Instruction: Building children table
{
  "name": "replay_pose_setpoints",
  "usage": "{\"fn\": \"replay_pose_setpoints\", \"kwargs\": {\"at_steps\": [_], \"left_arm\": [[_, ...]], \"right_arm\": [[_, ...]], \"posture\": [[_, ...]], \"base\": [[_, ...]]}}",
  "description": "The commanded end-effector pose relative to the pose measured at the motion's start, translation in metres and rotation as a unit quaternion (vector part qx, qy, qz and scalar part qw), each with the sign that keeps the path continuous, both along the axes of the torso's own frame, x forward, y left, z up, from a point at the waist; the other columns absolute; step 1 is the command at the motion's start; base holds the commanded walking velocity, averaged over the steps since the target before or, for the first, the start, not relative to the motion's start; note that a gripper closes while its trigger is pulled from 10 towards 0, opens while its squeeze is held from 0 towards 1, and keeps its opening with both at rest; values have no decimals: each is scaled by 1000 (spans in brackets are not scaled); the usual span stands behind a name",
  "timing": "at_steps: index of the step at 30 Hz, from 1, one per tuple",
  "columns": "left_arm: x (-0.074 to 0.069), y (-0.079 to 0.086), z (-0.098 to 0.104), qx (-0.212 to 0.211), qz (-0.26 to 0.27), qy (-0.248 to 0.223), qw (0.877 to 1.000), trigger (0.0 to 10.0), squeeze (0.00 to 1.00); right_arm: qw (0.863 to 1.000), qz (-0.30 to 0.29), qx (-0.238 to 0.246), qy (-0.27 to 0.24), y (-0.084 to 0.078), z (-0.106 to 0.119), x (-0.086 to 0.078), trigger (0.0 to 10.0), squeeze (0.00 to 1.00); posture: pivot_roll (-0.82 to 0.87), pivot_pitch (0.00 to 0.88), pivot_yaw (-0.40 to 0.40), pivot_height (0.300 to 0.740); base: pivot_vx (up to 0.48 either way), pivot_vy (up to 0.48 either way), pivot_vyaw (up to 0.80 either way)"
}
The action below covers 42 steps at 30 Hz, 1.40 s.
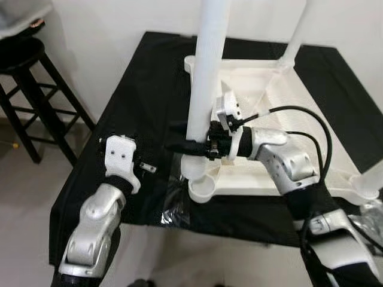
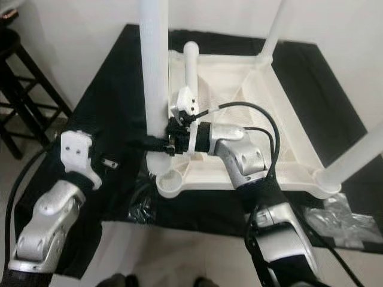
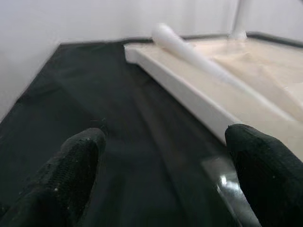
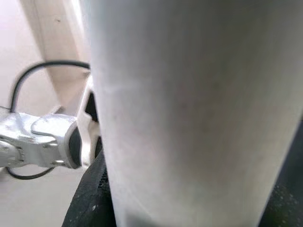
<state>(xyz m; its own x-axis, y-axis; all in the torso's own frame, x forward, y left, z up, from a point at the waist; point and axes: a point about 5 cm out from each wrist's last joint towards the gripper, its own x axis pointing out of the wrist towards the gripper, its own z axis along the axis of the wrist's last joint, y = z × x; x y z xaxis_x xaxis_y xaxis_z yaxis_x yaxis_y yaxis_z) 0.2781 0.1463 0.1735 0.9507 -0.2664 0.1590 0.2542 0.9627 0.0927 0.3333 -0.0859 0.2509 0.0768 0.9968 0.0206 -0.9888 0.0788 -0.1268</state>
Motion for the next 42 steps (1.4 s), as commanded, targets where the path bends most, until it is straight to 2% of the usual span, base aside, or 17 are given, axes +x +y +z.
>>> {"fn": "replay_pose_setpoints", "kwargs": {"at_steps": [1, 3, 4, 5, 6, 7, 9, 10, 12, 17, 21, 28, 35, 42], "left_arm": [[-6, 3, -1, 16, 5, 5, 1000, 10000, 0], [-6, 3, -1, 16, 5, 5, 1000, 10000, 0], [-10, 5, 1, 22, 10, 4, 1000, 10000, 0], [-10, 5, 1, 22, 10, 4, 1000, 10000, 0], [-12, 14, 5, 33, 26, -2, 999, 10000, 0], [-12, 14, 5, 33, 26, -2, 999, 10000, 0], [-13, 33, 14, 55, 60, -14, 997, 10000, 0], [-13, 33, 14, 55, 60, -14, 997, 10000, 0], [-15, 46, 20, 70, 80, -18, 994, 10000, 0], [-19, 54, 23, 81, 91, -18, 992, 10000, 0], [-20, 55, 24, 84, 94, -16, 992, 10000, 0], [-21, 55, 24, 88, 94, -12, 992, 10000, 0], [-19, 54, 27, 90, 93, -12, 992, 10000, 0], [-17, 52, 27, 90, 91, -12, 992, 10000, 0]], "right_arm": [[999, 44, 3, -6, -1, 11, -4, 10000, 0], [999, 44, 3, -6, -1, 11, -4, 10000, 0], [997, 70, 0, -10, -2, 16, -7, 10000, 0], [997, 70, 0, -10, -2, 16, -7, 10000, 0], [994, 107, 2, -5, -5, 23, -12, 10000, 0], [994, 107, 2, -5, -5, 23, -12, 10000, 0], [988, 155, -16, -16, -11, 27, -17, 10000, 0], [988, 155, -16, -16, -11, 27, -17, 10000, 0], [988, 152, -29, -17, -14, 29, -12, 10000, 0], [989, 137, -40, -29, -21, 36, -4, 10000, 0], [988, 142, -46, -34, -24, 40, -4, 10000, 0], [981, 178, -71, -31, -28, 38, -13, 10000, 0], [976, 181, -111, -46, -27, 22, -17, 10000, 0], [976, 169, -123, -52, -25, 14, -12, 10000, 0]], "posture": [[62, 314, -44, 740], [62, 314, -44, 740], [65, 321, -45, 740], [65, 321, -45, 740], [77, 338, -46, 740], [77, 338, -46, 740], [83, 351, -44, 740], [83, 351, -44, 740], [92, 358, -41, 740], [95, 361, -38, 740], [95, 360, -36, 740], [98, 359, -34, 740], [97, 353, -29, 740], [97, 341, -28, 740]], "base": [[0, 0, 0], [0, 0, 0], [0, 0, 0], [0, 0, 0], [0, 0, 0], [0, 0, 0], [0, 0, 800], [0, 0, 800], [0, 0, 400], [0, 0, 0], [0, 0, 0], [0, 0, 0], [0, 0, 0], [0, 0, 0]]}}
